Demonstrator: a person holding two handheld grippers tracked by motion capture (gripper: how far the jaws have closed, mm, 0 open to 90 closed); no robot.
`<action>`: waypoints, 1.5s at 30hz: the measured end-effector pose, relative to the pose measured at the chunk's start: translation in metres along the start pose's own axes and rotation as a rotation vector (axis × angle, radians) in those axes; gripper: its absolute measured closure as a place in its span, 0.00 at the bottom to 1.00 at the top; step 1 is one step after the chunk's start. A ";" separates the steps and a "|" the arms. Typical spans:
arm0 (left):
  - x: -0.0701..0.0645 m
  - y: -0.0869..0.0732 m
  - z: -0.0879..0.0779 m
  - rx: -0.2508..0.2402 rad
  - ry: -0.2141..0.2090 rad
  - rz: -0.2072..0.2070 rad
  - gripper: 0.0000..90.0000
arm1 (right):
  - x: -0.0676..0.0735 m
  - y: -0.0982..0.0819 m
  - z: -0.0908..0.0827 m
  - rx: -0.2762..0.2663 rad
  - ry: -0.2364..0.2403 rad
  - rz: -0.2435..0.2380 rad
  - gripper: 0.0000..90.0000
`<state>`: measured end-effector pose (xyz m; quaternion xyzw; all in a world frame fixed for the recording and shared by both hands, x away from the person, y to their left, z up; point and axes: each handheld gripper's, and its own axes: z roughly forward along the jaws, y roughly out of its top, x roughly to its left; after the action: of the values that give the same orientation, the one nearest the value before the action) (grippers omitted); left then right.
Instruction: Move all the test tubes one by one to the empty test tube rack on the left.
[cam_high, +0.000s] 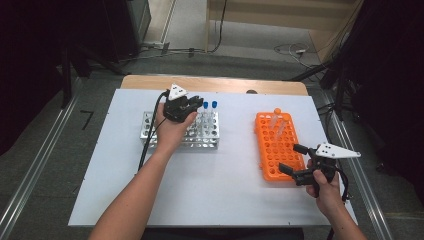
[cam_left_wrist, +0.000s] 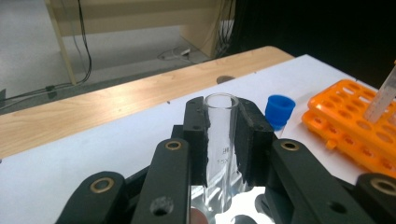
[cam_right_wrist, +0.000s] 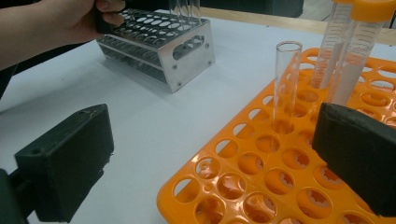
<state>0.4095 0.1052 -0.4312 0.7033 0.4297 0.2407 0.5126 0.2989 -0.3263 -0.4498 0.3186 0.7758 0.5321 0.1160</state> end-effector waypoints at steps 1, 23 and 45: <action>0.000 0.000 0.000 0.008 -0.001 0.001 0.85 | 0.000 0.000 0.000 0.001 0.000 0.001 0.00; -0.013 0.003 -0.028 0.043 -0.092 -0.040 0.23 | 0.000 0.004 0.006 0.025 -0.025 0.021 0.00; -0.029 -0.028 -0.108 -0.023 -0.124 -0.062 0.00 | -0.023 0.036 0.028 0.083 -0.180 0.072 0.25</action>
<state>0.3006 0.1394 -0.4150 0.6973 0.4158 0.1857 0.5536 0.3448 -0.3115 -0.4324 0.3973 0.7716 0.4728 0.1525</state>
